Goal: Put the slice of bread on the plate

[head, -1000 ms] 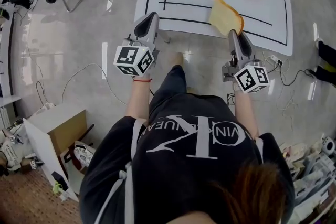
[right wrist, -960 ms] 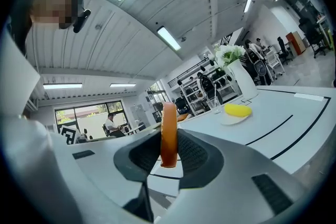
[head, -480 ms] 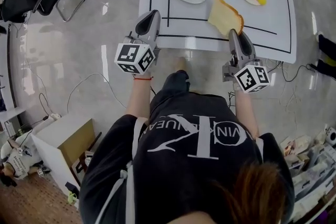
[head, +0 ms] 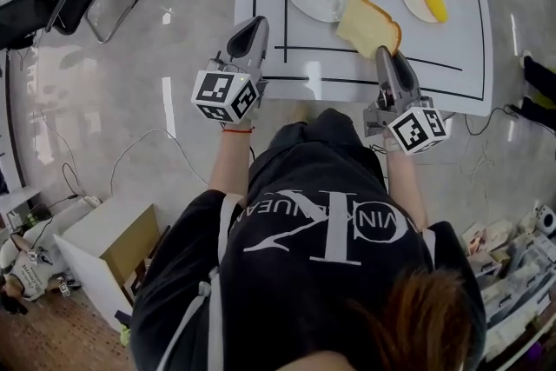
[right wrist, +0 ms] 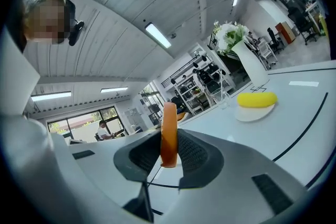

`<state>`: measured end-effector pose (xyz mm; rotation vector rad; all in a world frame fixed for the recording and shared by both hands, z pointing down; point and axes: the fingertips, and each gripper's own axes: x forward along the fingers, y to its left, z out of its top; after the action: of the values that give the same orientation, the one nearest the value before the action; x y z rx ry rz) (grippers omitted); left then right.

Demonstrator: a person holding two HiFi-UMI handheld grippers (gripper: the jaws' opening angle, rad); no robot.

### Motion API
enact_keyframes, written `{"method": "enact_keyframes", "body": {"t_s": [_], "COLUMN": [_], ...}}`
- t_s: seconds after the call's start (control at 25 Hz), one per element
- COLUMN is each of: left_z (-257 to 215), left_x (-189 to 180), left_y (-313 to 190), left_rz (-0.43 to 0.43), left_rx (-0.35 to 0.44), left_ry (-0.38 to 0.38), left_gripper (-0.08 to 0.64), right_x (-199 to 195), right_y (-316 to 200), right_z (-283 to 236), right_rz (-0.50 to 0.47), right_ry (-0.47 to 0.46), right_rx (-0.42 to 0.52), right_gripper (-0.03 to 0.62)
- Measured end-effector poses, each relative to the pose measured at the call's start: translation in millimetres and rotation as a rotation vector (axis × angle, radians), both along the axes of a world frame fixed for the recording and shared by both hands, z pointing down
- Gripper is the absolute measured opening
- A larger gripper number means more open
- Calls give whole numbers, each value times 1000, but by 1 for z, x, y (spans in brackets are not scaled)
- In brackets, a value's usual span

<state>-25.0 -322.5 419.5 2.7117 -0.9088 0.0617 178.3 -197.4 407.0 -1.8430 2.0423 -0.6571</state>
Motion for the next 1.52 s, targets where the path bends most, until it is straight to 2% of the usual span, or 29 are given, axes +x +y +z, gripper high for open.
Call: {"method": "enact_keyframes", "body": {"t_s": [0.28, 0.56, 0.84, 1.12, 1.36, 1.52], "left_z": [9, 1, 9, 19, 24, 27], "left_x": [8, -4, -1, 7, 9, 12], "left_y": [-23, -65, -81, -84, -86, -90], "left_rz": [2, -67, -88, -85, -85, -88], "left_rx": [-22, -29, -55, -80, -94, -97], "left_ry": [-9, 11, 7, -1, -10, -7], "left_gripper": [11, 11, 11, 11, 11, 11], "right_x": [-17, -29, -37, -34, -28, -22], "right_y": [-52, -104, -137, -152, -155, -156], "right_z": [7, 17, 33, 54, 65, 75], "right_rz": [-106, -206, -268, -243, -212, -185], "right_ry": [-59, -139, -189, -362, -394, -371], "right_rx": [-41, -98, -185, -263, -301, -335], "right_gripper": [92, 92, 92, 94, 95, 98]}}
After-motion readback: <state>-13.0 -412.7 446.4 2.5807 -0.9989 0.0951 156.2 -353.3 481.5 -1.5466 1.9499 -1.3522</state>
